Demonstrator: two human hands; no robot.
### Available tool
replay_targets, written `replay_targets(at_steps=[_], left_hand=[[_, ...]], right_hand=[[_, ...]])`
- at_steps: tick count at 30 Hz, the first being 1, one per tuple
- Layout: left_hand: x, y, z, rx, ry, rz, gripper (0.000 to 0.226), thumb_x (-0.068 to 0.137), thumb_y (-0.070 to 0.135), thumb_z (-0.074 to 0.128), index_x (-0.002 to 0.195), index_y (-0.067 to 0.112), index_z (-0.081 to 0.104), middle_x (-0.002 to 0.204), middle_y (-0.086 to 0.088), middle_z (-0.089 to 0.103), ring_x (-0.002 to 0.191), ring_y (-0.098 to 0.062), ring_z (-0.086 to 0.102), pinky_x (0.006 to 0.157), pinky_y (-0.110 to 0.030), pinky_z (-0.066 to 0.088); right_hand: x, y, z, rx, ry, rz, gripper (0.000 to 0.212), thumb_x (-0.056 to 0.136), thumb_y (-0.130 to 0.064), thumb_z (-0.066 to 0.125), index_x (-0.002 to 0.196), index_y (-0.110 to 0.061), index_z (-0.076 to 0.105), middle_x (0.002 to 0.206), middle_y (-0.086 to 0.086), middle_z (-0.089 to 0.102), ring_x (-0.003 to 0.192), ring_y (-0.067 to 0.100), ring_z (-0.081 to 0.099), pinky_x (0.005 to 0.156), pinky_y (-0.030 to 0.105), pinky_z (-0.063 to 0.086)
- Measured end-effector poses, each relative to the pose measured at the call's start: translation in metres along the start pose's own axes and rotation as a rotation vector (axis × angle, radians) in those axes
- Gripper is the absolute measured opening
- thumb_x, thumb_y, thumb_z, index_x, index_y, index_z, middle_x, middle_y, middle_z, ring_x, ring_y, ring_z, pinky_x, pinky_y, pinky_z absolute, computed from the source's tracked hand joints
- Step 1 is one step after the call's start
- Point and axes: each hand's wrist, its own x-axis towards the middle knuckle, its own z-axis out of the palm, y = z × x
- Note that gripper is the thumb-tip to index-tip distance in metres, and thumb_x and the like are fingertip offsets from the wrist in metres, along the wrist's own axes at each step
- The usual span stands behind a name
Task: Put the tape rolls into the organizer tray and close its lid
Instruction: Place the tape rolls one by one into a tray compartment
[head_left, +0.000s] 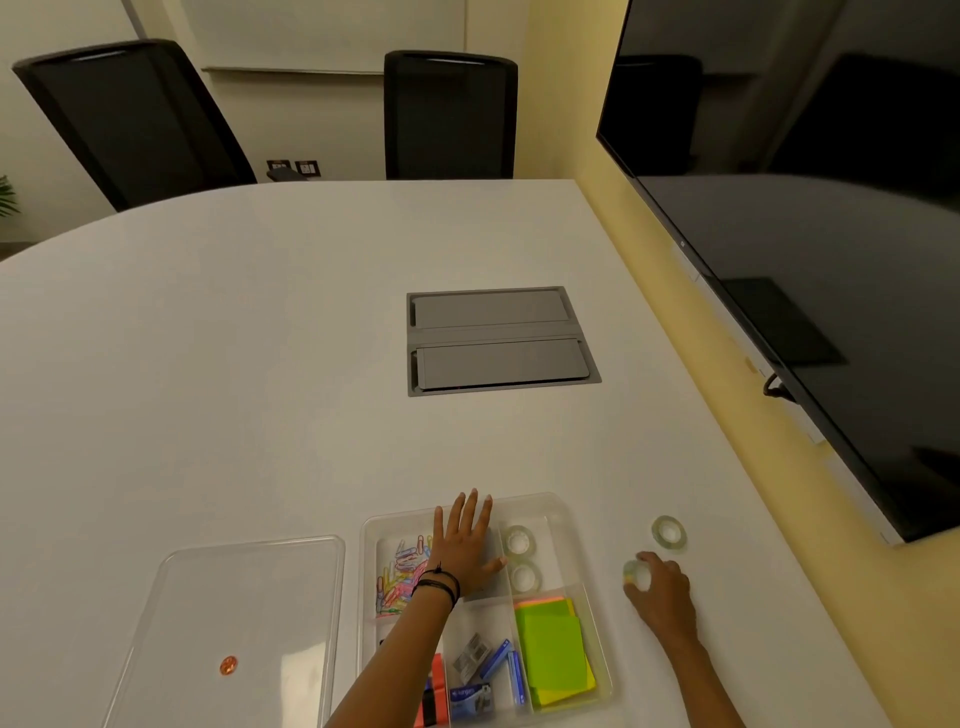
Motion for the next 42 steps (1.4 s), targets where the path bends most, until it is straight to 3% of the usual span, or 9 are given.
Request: replay_targets(at_steps=[7, 10, 16, 20, 24, 30, 36, 40, 42], left_hand=[[0.000, -0.002, 0.005, 0.022, 0.077, -0.002, 0.104, 0.066, 0.070, 0.026, 0.147, 0.012, -0.005, 0.121, -0.007, 0.064, 0.116, -0.026, 0.053, 0.105, -0.050, 0.026], [0.002, -0.003, 0.006, 0.017, 0.064, -0.038, 0.105, 0.066, 0.070, 0.025, 0.147, 0.012, -0.005, 0.122, -0.006, 0.064, 0.117, -0.024, 0.052, 0.105, -0.050, 0.031], [0.005, -0.007, 0.010, 0.000, 0.014, -0.029, 0.104, 0.067, 0.072, 0.026, 0.147, 0.013, -0.004, 0.133, -0.008, 0.048, 0.130, -0.028, 0.026, 0.112, -0.047, -0.014], [0.008, -0.009, 0.013, 0.014, 0.004, -0.032, 0.103, 0.067, 0.072, 0.026, 0.147, 0.014, -0.003, 0.136, -0.005, 0.037, 0.142, -0.028, -0.003, 0.111, -0.047, -0.012], [0.007, -0.008, 0.013, 0.052, -0.028, -0.030, 0.104, 0.067, 0.072, 0.026, 0.147, 0.014, -0.004, 0.139, -0.006, 0.034, 0.142, -0.030, 0.002, 0.112, -0.046, -0.013], [0.005, -0.008, 0.013, 0.139, -0.017, 0.038, 0.103, 0.068, 0.073, 0.025, 0.147, 0.014, -0.004, 0.154, -0.010, -0.016, 0.143, -0.027, -0.012, 0.111, -0.048, -0.010], [0.005, -0.009, 0.012, 0.124, 0.008, 0.019, 0.100, 0.072, 0.074, 0.022, 0.147, 0.013, -0.003, 0.155, -0.010, -0.014, 0.142, -0.026, -0.015, 0.110, -0.048, -0.008], [0.007, -0.009, 0.013, 0.015, -0.050, -0.063, 0.101, 0.071, 0.074, 0.024, 0.147, 0.013, -0.003, 0.143, -0.009, 0.036, 0.139, -0.030, 0.012, 0.111, -0.046, -0.012], [0.006, -0.008, 0.012, 0.014, -0.058, -0.064, 0.103, 0.068, 0.073, 0.026, 0.147, 0.013, -0.003, 0.143, -0.009, 0.036, 0.136, -0.029, 0.019, 0.112, -0.046, -0.013]], right_hand=[[0.000, -0.076, -0.016, 0.403, -0.101, -0.247, 0.035, 0.077, -0.017, 0.071, 0.108, -0.022, 0.056, 0.103, 0.010, 0.057, 0.096, 0.021, 0.054, 0.076, 0.022, 0.040], [-0.002, -0.102, -0.011, 0.364, -0.169, -0.350, 0.039, 0.078, -0.018, 0.070, 0.114, -0.017, 0.055, 0.102, 0.003, 0.055, 0.094, 0.017, 0.054, 0.071, 0.011, 0.040], [-0.001, -0.114, 0.017, 0.041, -0.313, -0.466, 0.045, 0.079, -0.023, 0.068, 0.119, -0.016, 0.050, 0.113, 0.008, 0.054, 0.103, 0.022, 0.053, 0.084, 0.025, 0.044], [0.000, -0.118, 0.032, -0.295, -0.315, -0.525, 0.044, 0.083, -0.019, 0.060, 0.125, -0.016, 0.045, 0.124, 0.012, 0.047, 0.115, 0.026, 0.045, 0.087, 0.033, 0.044], [0.004, -0.118, 0.043, -0.371, -0.317, -0.549, 0.044, 0.083, -0.007, 0.057, 0.124, -0.016, 0.045, 0.126, 0.011, 0.047, 0.114, 0.027, 0.045, 0.086, 0.034, 0.045], [0.010, -0.112, 0.051, -0.250, -0.260, -0.551, 0.042, 0.084, 0.006, 0.046, 0.122, -0.011, 0.047, 0.126, 0.012, 0.047, 0.112, 0.026, 0.050, 0.086, 0.033, 0.046], [0.020, -0.106, 0.020, 0.144, -0.201, -0.614, 0.031, 0.082, 0.004, 0.052, 0.101, -0.020, 0.057, 0.109, 0.002, 0.056, 0.100, 0.009, 0.056, 0.089, 0.023, 0.046], [0.032, -0.090, -0.010, 0.300, -0.045, -0.499, 0.030, 0.083, 0.009, 0.051, 0.090, -0.019, 0.062, 0.096, 0.002, 0.065, 0.085, 0.001, 0.060, 0.067, 0.005, 0.046], [0.042, -0.074, -0.019, 0.315, 0.024, -0.401, 0.026, 0.081, 0.011, 0.054, 0.089, -0.013, 0.063, 0.096, 0.010, 0.067, 0.078, -0.001, 0.061, 0.063, 0.005, 0.046]])
